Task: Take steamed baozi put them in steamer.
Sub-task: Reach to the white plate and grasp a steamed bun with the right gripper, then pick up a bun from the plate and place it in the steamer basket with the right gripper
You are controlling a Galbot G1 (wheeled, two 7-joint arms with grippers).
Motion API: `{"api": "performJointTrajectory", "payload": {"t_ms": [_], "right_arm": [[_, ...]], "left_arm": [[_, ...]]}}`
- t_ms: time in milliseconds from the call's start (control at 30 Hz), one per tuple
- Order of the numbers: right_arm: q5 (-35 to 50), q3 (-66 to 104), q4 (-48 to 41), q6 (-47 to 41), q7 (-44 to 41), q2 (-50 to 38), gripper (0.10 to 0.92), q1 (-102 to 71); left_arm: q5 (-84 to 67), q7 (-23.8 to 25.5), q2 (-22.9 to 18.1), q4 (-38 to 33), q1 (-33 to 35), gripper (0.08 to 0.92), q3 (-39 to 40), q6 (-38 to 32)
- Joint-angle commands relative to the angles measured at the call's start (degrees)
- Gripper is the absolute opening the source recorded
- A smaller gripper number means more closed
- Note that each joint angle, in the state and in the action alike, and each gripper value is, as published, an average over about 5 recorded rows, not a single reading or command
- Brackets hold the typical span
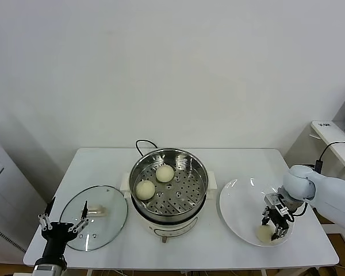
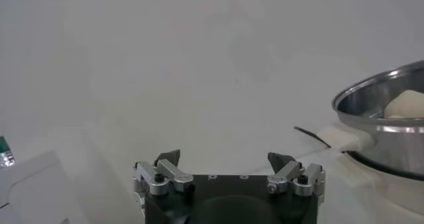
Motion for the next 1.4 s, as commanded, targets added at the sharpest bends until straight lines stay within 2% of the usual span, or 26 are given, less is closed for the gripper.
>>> {"api": "performJointTrajectory", "payload": {"t_ms": [33,167,333,467,633,800,1067,1233,1400], "right_arm": [[6.9,-5.7,-0.9,0.2,-0.2,1.7,0.42,13.8],[14.4,-12.3,-5.9,1.5,-1.2,7.4,0.416,29.3],[24.6,-17.7,-12.6,5.5,-2.0,19.6,0.416,44.9],[25.4,-17.6,-11.6,8.9,-1.9,26.8,0.416,49.7],[18.3,-16.5,-2.4,11.8,-0.4,31.9,0.416,46.8],[6.7,-13.2,5.8,17.7,1.0,36.6,0.416,38.5],[-8.8,-10.9,10.0,29.2,1.7,40.3,0.416,26.7],[-13.9,-10.1,11.2,35.0,0.8,38.8,0.416,22.9],[-15.4,-9.7,12.2,36.3,0.6,36.6,0.416,21.7]], "left_arm": [[-0.4,0.0,0.5,0.0,-0.3,0.823,-0.2,0.2],[-0.8,0.0,0.6,0.2,-0.6,0.823,-0.4,0.2],[-0.8,0.0,0.4,0.1,-0.8,0.823,-0.3,0.2],[-0.8,0.0,0.4,0.2,-1.2,0.823,-0.2,0.3],[-1.1,-0.1,0.5,0.1,-1.3,0.823,-0.4,0.3],[-1.6,-0.1,0.7,0.1,-1.3,0.823,-0.8,0.4],[-1.7,0.0,0.1,0.1,-1.0,0.823,-1.1,0.1],[-2.2,0.0,-0.1,0.1,-0.7,0.823,-1.4,-0.2],[-2.3,0.0,0.0,0.2,-0.7,0.823,-1.5,-0.2]]}}
